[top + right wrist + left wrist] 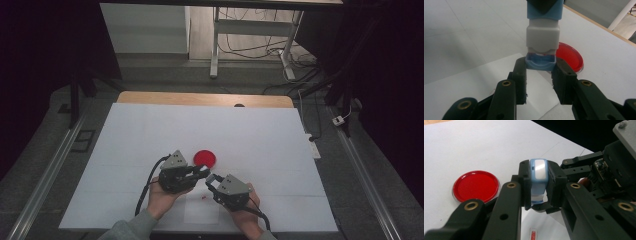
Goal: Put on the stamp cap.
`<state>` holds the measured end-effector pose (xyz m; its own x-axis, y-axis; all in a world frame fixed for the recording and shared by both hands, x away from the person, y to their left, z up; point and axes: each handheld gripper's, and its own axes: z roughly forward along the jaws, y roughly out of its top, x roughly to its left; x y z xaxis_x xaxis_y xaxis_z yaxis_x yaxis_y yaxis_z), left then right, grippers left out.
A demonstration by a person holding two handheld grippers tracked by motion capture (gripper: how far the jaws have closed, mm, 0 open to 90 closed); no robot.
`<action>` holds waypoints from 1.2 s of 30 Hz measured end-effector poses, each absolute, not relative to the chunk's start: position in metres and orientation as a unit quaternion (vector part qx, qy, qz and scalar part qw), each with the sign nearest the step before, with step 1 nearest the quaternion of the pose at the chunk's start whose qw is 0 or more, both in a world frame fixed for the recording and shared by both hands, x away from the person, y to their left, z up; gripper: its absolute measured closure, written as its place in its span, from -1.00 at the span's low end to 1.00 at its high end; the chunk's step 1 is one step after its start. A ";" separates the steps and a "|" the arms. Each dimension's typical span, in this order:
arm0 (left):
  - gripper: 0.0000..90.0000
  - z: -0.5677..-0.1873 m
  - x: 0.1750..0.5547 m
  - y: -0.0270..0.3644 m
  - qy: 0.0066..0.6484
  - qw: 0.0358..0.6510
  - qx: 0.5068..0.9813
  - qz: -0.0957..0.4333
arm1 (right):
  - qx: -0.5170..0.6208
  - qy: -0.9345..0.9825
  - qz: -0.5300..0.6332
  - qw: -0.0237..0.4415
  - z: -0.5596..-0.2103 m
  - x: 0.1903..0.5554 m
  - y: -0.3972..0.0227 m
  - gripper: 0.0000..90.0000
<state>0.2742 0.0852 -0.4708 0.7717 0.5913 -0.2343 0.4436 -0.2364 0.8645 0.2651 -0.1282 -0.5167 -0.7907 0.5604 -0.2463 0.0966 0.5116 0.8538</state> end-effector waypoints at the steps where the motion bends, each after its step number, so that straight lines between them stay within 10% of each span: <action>1: 0.69 -0.471 0.274 0.085 0.331 0.522 0.783 0.071 | 0.198 0.830 0.453 0.257 -0.517 0.265 -0.128 0.46; 36: 0.69 -0.474 0.274 0.082 0.333 0.522 0.782 0.073 | 0.204 0.828 0.452 0.261 -0.517 0.264 -0.127 0.46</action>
